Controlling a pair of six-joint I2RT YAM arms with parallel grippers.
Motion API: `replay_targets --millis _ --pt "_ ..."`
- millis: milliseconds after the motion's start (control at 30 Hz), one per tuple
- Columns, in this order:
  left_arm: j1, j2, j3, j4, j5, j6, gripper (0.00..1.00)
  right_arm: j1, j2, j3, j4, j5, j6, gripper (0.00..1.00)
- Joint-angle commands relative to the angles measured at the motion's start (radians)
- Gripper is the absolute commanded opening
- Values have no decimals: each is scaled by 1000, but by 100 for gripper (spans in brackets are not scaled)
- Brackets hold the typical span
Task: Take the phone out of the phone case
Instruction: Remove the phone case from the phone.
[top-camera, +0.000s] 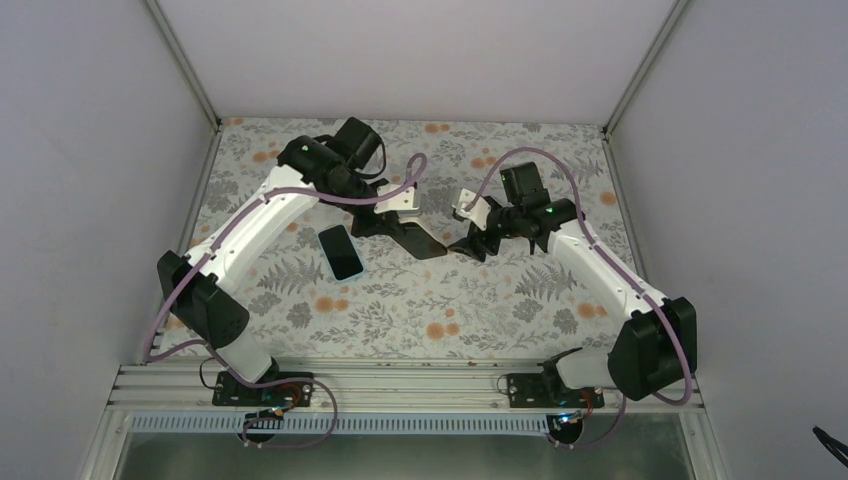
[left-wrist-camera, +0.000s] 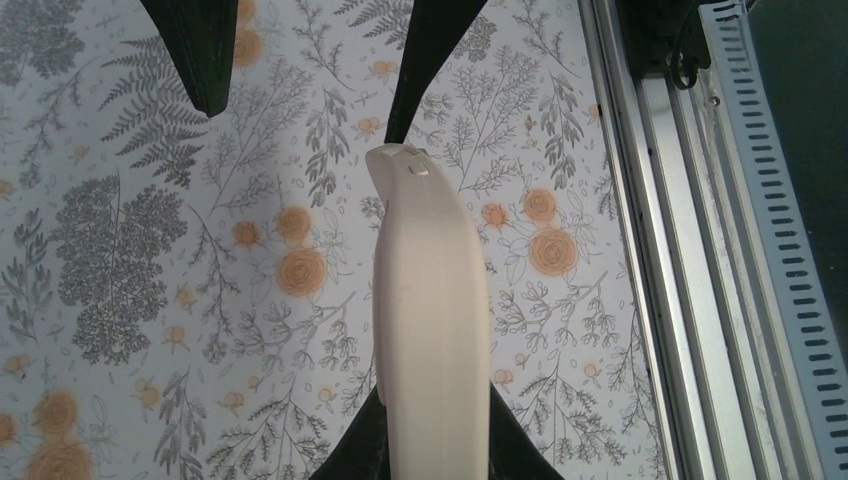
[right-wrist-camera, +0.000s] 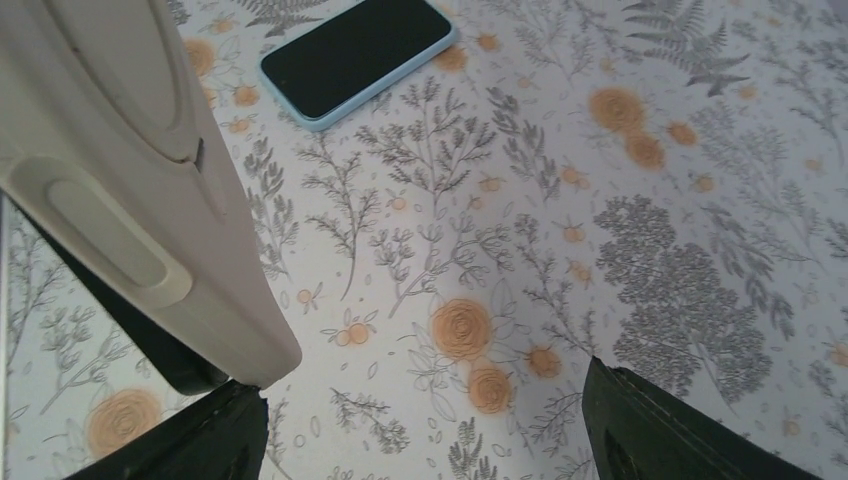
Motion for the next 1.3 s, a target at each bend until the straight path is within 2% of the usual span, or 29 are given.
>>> replay_targets --millis 0,300,567,800,1100,1267 --pt "-29 4 54 -59 265 68 2 10 11 29 217 61 72 81" --pt "-7 13 71 -82 324 95 2 36 60 106 206 12 84 81" --pt "17 23 95 -84 357 103 2 157 84 185 189 -11 117 81" --pt "81 -3 96 -84 387 120 2 182 146 301 72 -230 87 81" --pt "199 -12 123 -84 390 150 2 211 259 495 -271 -650 -49 81" --pt "243 39 162 -83 398 148 2 268 235 477 -247 -657 -28 80"
